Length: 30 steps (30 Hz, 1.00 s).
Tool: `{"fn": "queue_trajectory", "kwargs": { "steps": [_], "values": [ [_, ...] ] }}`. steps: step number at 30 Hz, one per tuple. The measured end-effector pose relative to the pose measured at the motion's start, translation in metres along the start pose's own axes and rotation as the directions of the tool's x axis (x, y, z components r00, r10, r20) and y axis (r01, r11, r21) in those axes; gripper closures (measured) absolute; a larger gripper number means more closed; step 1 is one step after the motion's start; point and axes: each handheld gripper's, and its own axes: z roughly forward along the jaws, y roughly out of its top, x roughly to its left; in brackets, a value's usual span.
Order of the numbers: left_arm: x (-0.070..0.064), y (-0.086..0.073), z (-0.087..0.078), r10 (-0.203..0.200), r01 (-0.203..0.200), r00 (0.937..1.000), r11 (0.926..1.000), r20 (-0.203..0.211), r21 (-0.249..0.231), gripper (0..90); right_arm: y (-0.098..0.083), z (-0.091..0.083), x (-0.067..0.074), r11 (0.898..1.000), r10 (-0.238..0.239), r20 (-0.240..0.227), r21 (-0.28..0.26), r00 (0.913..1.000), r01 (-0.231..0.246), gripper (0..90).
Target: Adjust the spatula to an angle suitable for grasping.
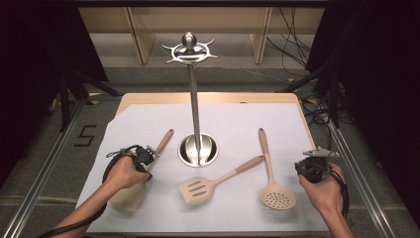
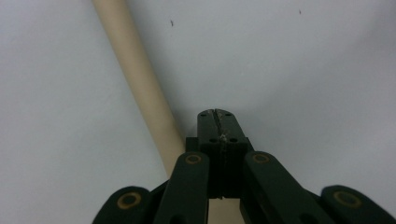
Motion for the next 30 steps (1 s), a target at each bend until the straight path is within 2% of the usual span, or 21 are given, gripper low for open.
{"fn": "queue_trajectory", "kwargs": {
  "steps": [2,3,4,5,7,8,10,11,12,13,15,17,19,20,21,23,24,27,29,30],
  "values": [
    [0.0,-0.001,-0.005,0.001,0.0,0.9999,0.9998,0.011,-0.02,88.0,-0.002,0.003,0.0,1.0,0.012,0.018,-0.023,0.9998,-0.011,77.3],
    [0.0,-0.001,-0.008,-0.001,0.002,0.9999,0.9992,0.013,-0.04,87.1,-0.001,0.001,-0.001,0.999,0.036,0.012,0.014,0.9993,-0.036,75.8],
    [0.0,-0.001,-0.011,-0.004,0.004,0.9999,0.9986,0.012,-0.052,86.1,-0.002,0.003,-0.003,0.999,0.034,0.004,-0.001,0.9994,-0.034,74.4],
    [0.002,-0.001,-0.016,0.002,-0.001,1.0,0.9971,0.006,-0.076,84.7,-0.002,0.003,-0.002,0.998,0.06,0.015,0.007,0.9981,-0.06,73.3],
    [0.004,-0.001,-0.022,-0.018,0.019,0.9998,0.9924,0.004,-0.122,80.5,-0.002,0.002,-0.004,0.998,0.057,0.018,0.005,0.9982,-0.057,71.1],
    [0.006,0.0,-0.024,-0.034,0.033,0.9994,0.9893,-0.002,-0.142,78.0,-0.002,0.002,-0.006,0.999,0.031,0.002,-0.012,0.9995,-0.031,70.9],
    [0.011,0.0,-0.026,-0.051,0.048,0.9985,0.9872,-0.018,-0.152,72.8,-0.002,0.002,-0.007,0.999,0.027,-0.005,-0.017,0.9996,-0.027,70.9],
    [0.014,0.001,-0.026,-0.045,0.041,0.9986,0.9884,-0.026,-0.146,69.2,-0.002,0.003,-0.006,0.999,0.023,0.011,-0.023,0.9997,-0.023,71.0],
    [0.016,0.002,-0.026,-0.042,0.037,0.9985,0.9904,-0.035,-0.133,67.0,-0.002,0.003,-0.007,1.0,0.012,-0.008,-0.01,0.9999,-0.013,71.1],
    [0.017,0.003,-0.025,-0.048,0.043,0.998,0.9915,-0.04,-0.123,64.5,-0.003,0.004,-0.006,1.0,0.011,-0.005,-0.013,0.9999,-0.011,71.1],
    [0.021,0.007,-0.022,-0.062,0.06,0.9977,0.9958,-0.028,-0.069,57.5,-0.003,0.005,-0.004,1.0,0.001,0.005,0.001,1.0,-0.001,71.0],
    [0.024,0.01,-0.018,-0.071,0.069,0.9969,0.9962,-0.035,-0.053,53.8,-0.003,0.005,-0.004,1.0,-0.017,0.003,0.002,0.9999,0.017,71.0],
    [0.028,0.014,-0.013,-0.087,0.086,0.9956,0.9962,-0.036,-0.016,49.8,-0.003,0.006,-0.002,1.0,-0.022,-0.005,0.018,0.9997,0.022,71.1],
    [0.028,0.016,-0.011,-0.123,0.123,0.9922,0.9925,-0.024,-0.004,48.4,-0.003,0.006,-0.002,0.999,-0.027,-0.001,0.019,0.9996,0.027,71.2],
    [0.029,0.017,-0.007,-0.14,0.14,0.99,0.9902,-0.022,-0.002,47.6,-0.003,0.006,-0.001,0.999,-0.022,0.002,0.026,0.9998,0.022,71.4],
    [0.031,0.02,-0.002,-0.144,0.144,0.9894,0.9895,-0.021,0.016,47.1,-0.003,0.005,0.001,0.999,-0.006,-0.003,0.041,1.0,0.006,71.6],
    [0.032,0.023,-0.001,-0.145,0.145,0.9893,0.9879,-0.019,0.053,47.4,-0.003,0.006,0.001,0.999,-0.011,0.004,0.039,0.9999,0.011,71.8],
    [0.032,0.025,0.006,-0.158,0.159,0.9873,0.9854,-0.012,0.061,52.1,-0.003,0.006,0.002,0.998,-0.003,-0.016,0.062,0.9999,0.004,74.4],
    [0.032,0.027,0.008,-0.149,0.149,0.9888,0.9855,-0.015,0.081,53.9,-0.003,0.006,0.003,0.998,-0.002,-0.019,0.065,0.9998,0.004,75.3],
    [0.033,0.029,0.009,-0.139,0.14,0.9902,0.9856,-0.01,0.095,55.7,-0.003,0.006,0.003,0.998,-0.017,-0.008,0.063,0.9998,0.018,76.3]
  ]
}}
